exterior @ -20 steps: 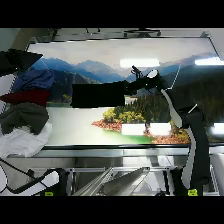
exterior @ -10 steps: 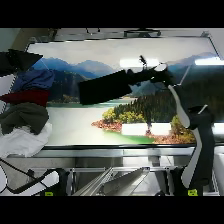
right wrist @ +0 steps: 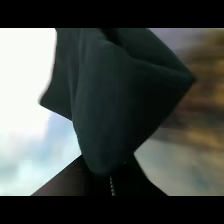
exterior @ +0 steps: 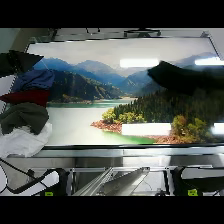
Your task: Fold the shirts.
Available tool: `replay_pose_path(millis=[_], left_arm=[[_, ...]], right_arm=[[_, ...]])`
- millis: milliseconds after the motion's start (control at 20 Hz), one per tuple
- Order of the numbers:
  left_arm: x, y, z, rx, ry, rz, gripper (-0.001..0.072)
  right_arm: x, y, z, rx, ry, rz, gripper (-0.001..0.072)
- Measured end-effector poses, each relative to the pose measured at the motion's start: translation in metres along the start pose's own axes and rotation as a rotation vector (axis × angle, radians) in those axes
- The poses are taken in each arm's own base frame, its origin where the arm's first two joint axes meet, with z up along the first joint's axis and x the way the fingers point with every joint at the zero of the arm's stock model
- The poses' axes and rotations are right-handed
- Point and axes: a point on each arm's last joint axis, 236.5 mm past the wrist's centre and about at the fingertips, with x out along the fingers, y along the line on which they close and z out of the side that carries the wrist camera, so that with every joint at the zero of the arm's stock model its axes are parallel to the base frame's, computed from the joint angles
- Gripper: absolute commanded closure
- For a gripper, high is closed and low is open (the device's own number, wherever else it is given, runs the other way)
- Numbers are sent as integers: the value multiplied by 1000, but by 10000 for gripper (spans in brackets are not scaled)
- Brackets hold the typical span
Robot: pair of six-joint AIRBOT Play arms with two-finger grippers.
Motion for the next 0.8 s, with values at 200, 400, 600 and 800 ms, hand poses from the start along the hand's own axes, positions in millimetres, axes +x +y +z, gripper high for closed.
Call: replay_pose_path(millis=[200,400,600,800], left_arm=[[0,0,0,0,0,1,684],[2,-1,-1,1,4,-4,684],[12,-11,-6,9,30,-35,685],[26,-23,-12,19,59,-71,686]], right_arm=[[-92,-129,2,234,-279,-151,689],[-145,-203,-25,369,-460,-253,687],[-158,-226,-40,407,-501,-289,265],[-159,-227,-54,411,-456,-286,75]])
